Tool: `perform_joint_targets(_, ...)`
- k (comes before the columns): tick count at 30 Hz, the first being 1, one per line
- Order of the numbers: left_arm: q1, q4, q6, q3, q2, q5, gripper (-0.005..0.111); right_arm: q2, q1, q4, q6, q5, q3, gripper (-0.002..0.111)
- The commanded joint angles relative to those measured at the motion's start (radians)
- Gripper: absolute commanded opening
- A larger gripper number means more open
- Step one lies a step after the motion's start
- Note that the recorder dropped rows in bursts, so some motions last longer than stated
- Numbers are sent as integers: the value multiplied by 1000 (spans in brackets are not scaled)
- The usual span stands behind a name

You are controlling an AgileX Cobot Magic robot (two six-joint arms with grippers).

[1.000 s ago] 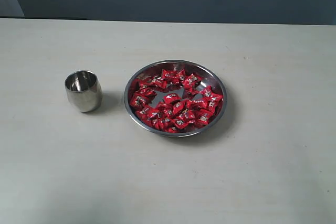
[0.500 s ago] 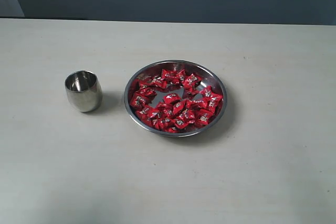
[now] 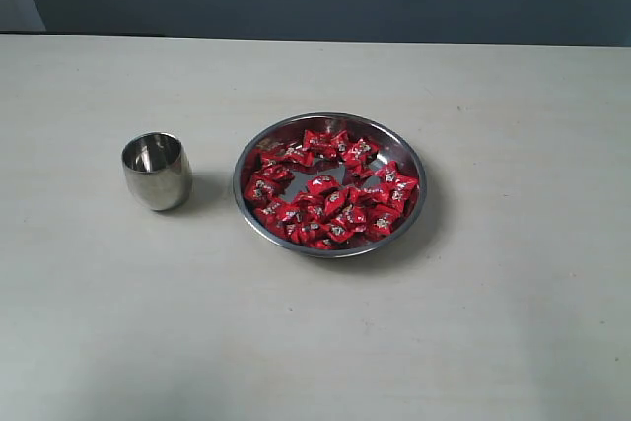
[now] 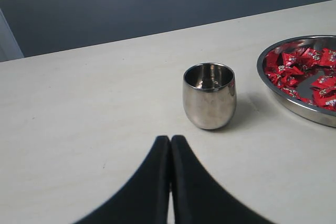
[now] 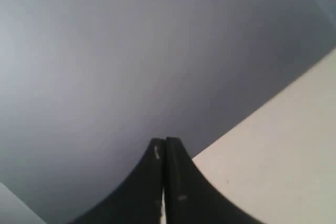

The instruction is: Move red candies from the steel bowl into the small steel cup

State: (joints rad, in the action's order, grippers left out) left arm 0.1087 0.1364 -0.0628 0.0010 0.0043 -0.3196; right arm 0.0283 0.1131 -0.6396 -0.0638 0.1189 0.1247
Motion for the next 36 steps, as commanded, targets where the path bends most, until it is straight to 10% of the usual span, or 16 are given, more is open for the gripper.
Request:
perform_joint_targets(1,3,-1,-5,-1,-4,9,0,175,4,-1,230,66,198,0)
perform_joint_targets(12,3,-1,-5,-1,-4,9,0,1101,-109,-273,820,504,827,0)
perform_joint_targets(18,3,-1,-5,-1,-4,9,0,1598,-390,29,757,470,1145,0)
perform_joint_targets(25,3,-1,-5,-1,-4,9,0,2012,-544,653,219,668,1432,0)
perform_joint_targets(32,3,-1,-5,-1,-4,9,0,2111,-562,495,311,1002,1538,4)
perform_joint_targets(36,3,-1,-5,-1,-4,9,0,2111,-583,343,418,1012,1538,35)
